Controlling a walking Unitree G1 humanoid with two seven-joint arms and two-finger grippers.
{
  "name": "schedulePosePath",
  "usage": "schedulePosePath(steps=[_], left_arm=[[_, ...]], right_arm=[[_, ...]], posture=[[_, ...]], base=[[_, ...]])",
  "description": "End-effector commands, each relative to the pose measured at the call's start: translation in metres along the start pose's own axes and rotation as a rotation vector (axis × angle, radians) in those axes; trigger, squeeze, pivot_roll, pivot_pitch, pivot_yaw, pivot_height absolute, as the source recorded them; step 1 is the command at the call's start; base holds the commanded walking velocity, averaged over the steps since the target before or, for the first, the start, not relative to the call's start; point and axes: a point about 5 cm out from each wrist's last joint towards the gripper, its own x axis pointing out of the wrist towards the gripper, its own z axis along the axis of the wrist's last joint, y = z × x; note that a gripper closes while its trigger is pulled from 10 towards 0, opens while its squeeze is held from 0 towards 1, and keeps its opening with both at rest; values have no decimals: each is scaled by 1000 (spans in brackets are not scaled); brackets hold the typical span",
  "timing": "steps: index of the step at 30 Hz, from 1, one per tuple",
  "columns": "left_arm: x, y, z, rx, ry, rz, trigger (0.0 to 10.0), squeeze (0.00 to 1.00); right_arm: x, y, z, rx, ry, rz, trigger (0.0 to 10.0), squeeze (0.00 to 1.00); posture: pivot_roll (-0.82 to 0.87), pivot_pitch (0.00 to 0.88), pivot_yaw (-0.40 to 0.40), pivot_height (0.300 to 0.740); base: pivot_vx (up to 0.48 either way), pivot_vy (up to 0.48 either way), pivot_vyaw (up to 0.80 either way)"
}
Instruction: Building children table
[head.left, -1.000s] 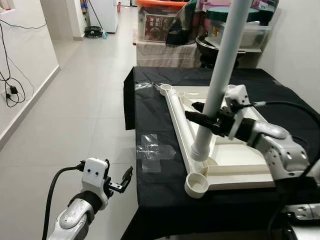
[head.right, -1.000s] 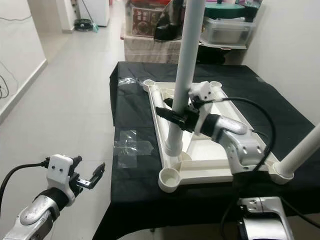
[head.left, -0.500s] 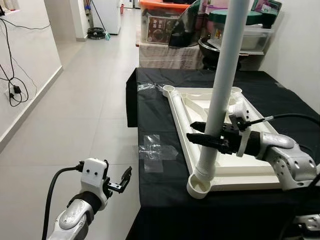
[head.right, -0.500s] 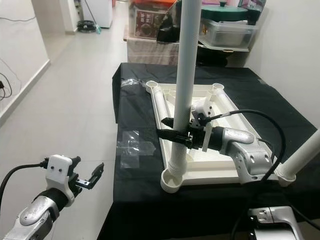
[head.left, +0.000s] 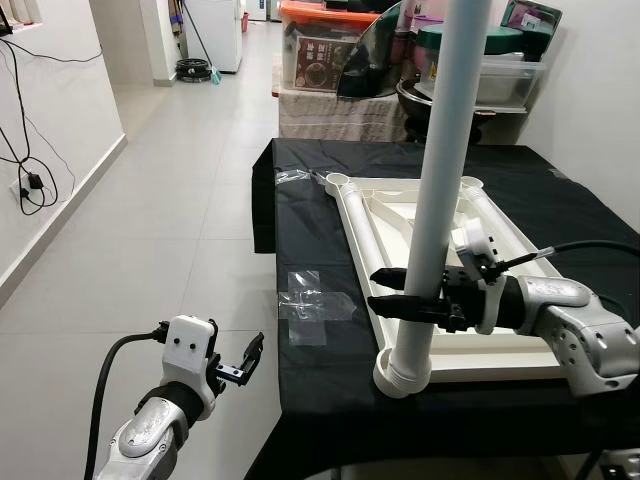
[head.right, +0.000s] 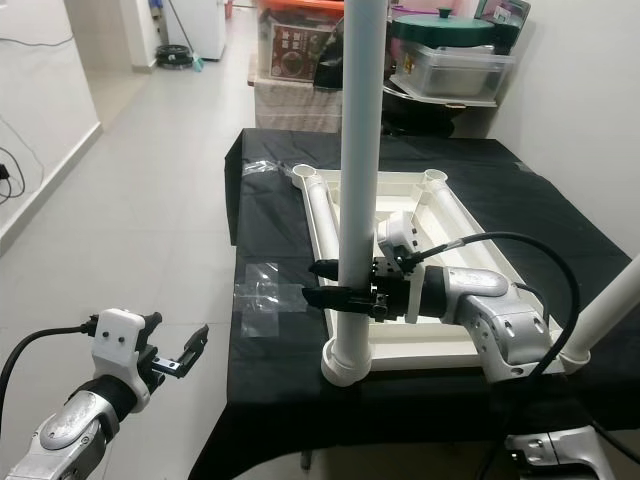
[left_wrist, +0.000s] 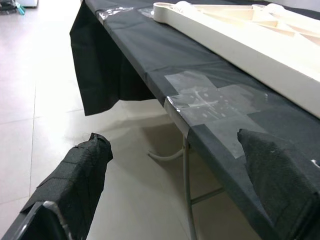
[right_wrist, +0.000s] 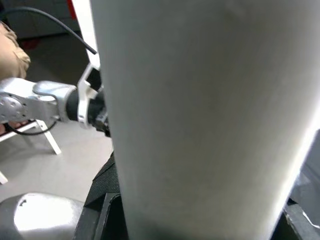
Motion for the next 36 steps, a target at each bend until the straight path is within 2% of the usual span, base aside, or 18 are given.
schedulePosePath(steps=[1,6,10,12,13,21,23,25,31,36], left_arm=[[0,0,-4,3,21,2,10000,0],[1,-1,-5,3,22,-1,10000,0],[2,-1,-6,7,27,-1,10000,0],[2,-1,-6,7,27,-1,10000,0],[2,-1,-7,9,30,2,10000,0],[2,-1,-8,11,33,1,10000,0],[2,-1,-8,11,33,1,10000,0],[2,-1,-8,13,34,0,10000,0],[3,-3,-9,13,37,-10,10000,0],[4,-3,-8,13,35,-12,10000,0]], right_arm=[[5,3,-4,19,5,20,0,0],[8,0,-9,31,13,-13,0,0],[13,-12,-21,46,57,-117,0,0],[13,-12,-21,46,57,-117,0,0],[12,-14,-27,84,63,-136,0,0],[6,-11,-39,178,64,-117,0,0],[6,-11,-39,178,64,-117,0,0],[0,-8,-40,224,56,-96,0,0],[-11,-10,-48,230,97,-121,0,0],[-12,-13,-51,227,106,-142,0,0]], posture=[[119,0,-89,740],[119,0,-91,740],[122,0,-93,740],[122,0,-93,740],[127,0,-96,740],[127,0,-96,740],[127,0,-96,740],[123,0,-88,740],[116,0,-83,740],[117,0,-82,740]], base=[[0,0,0],[0,0,0],[0,0,0],[0,0,0],[0,0,0],[0,0,0],[0,0,0],[0,0,0],[0,0,0],[0,0,0]])
